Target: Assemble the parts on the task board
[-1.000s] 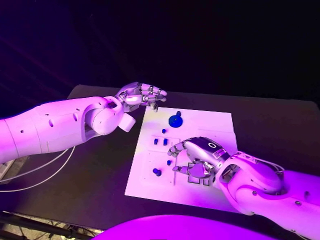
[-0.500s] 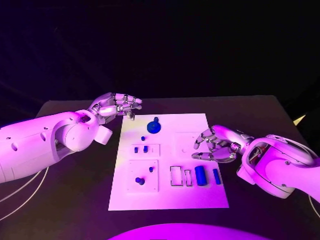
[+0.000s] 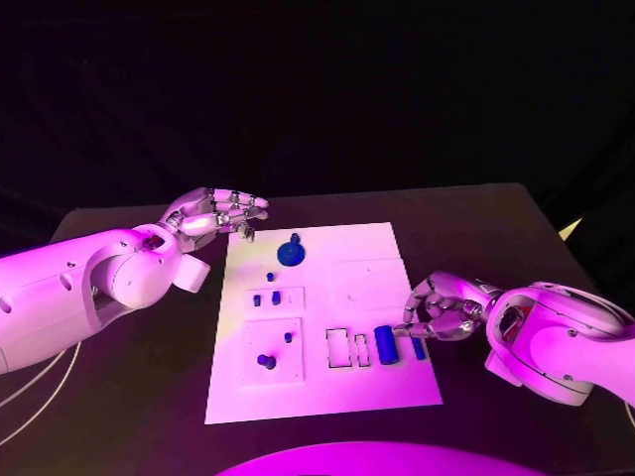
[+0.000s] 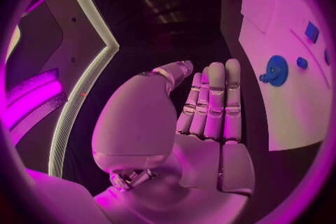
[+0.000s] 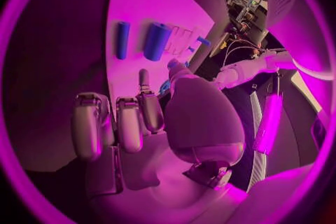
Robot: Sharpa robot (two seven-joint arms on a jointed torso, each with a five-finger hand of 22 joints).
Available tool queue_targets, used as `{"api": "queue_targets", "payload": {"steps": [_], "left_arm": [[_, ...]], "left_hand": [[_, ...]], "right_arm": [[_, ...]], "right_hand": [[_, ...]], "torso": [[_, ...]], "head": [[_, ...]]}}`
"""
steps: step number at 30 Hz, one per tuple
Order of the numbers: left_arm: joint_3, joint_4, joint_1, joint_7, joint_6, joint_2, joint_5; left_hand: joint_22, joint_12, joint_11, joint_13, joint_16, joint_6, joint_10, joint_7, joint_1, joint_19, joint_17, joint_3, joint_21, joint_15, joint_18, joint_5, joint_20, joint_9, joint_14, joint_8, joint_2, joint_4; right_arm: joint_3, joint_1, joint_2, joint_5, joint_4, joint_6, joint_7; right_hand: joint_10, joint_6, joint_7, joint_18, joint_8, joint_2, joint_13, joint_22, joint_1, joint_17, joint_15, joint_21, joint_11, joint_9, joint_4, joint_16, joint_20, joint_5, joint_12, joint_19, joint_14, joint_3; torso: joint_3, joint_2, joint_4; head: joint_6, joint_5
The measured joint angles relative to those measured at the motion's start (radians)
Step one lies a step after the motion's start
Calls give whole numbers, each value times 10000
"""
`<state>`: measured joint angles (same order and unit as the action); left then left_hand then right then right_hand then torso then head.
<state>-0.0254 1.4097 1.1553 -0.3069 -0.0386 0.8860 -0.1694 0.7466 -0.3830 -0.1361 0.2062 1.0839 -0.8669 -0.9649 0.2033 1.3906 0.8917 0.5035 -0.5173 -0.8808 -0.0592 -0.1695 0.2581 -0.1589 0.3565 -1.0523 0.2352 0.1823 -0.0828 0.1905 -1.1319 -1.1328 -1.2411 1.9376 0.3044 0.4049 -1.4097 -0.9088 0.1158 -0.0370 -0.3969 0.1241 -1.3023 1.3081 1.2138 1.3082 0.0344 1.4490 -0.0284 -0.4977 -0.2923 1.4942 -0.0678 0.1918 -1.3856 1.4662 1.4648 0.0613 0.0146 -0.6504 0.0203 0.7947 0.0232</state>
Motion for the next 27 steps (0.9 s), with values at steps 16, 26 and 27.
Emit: {"api": "queue_targets", "payload": {"steps": [16, 26, 27], "left_arm": [[-4, 1, -7, -4, 7, 39, 13], [-7, -1, -8, 6, 11, 55, 28], [-7, 1, -8, 7, 12, 59, 29]], "left_hand": [[-11, 0, -34, -2, 0, 0, 34, 0, -40, 0, 1, 42, 35, 0, -1, 0, 0, 0, 0, 0, -40, -42], [-54, -38, 2, -2, 0, 0, 70, 0, -92, 0, -9, 64, 85, 0, 0, 0, 1, 0, 0, 0, -93, -151], [-59, -38, 2, -2, 0, 0, 70, 0, -92, 0, -9, 66, 85, 0, 0, 0, 1, 0, 0, 0, -92, -153]], "right_arm": [[8, 410, 652, -507, -100, -22, 815], [-59, 591, 1067, -724, -497, -321, 1115], [-72, 603, 1118, -771, -527, -336, 1146]], "right_hand": [[-35, 12, -55, 0, -252, -247, -59, -2, -247, -2, -1, 4, 36, -9, -4, 31, -1, -374, -37, 0, -1, -658], [-35, 9, -146, -2, -603, -570, -57, -3, -835, -3, 36, 4, 36, -150, -24, 41, -1, -935, 4, 0, 36, -1337], [-37, -19, -145, -1, -638, -589, -57, -3, -853, -3, 36, 11, 38, -243, -26, 73, -1, -960, 4, 0, 36, -1392]], "torso": [[0, -8, -7], [-5, -8, -6], [-5, -8, -6]], "head": [[140, -143], [184, -165], [187, -166]]}}
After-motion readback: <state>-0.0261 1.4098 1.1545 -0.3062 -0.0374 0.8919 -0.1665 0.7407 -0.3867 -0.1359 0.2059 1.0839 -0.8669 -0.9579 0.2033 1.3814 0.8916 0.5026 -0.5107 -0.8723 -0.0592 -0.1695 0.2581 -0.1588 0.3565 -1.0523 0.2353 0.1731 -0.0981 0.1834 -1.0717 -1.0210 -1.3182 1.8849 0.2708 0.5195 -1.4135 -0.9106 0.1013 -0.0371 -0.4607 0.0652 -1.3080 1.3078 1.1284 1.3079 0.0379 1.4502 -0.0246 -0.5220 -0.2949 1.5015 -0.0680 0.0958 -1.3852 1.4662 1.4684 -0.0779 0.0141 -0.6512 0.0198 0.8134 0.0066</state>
